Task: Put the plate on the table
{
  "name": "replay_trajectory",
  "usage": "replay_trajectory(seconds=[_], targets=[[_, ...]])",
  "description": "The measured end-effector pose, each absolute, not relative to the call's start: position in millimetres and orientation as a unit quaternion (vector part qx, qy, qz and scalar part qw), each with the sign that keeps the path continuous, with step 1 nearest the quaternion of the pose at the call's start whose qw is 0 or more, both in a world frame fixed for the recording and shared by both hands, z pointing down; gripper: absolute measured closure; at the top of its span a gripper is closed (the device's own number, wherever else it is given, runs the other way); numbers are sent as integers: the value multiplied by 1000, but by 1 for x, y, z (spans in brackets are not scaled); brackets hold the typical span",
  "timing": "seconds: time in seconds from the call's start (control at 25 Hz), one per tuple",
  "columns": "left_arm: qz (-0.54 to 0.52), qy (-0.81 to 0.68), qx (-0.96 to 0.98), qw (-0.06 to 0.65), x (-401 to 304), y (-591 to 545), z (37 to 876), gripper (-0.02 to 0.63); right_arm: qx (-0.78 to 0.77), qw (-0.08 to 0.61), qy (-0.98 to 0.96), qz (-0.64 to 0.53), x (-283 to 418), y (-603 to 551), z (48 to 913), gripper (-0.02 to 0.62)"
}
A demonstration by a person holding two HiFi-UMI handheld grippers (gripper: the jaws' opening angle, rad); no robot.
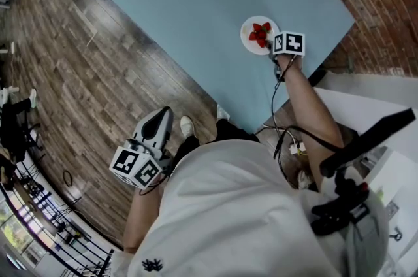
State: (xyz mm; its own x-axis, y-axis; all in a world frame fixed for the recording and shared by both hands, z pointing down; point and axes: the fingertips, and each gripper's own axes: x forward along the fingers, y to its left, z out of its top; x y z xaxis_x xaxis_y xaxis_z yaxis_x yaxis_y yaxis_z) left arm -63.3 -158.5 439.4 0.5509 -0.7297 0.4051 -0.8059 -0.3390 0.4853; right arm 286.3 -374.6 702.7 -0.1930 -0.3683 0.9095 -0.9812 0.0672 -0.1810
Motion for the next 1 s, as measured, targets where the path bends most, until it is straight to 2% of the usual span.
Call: replay_trajectory(seconds=[0.16,1.0], targets=[[59,-468,818,330,-65,-162,439,606,543,378,-636,397,292,-377,703,405],[63,-419,852,308,-78,-174,425,606,577,298,-631,424,298,-352,676,405]])
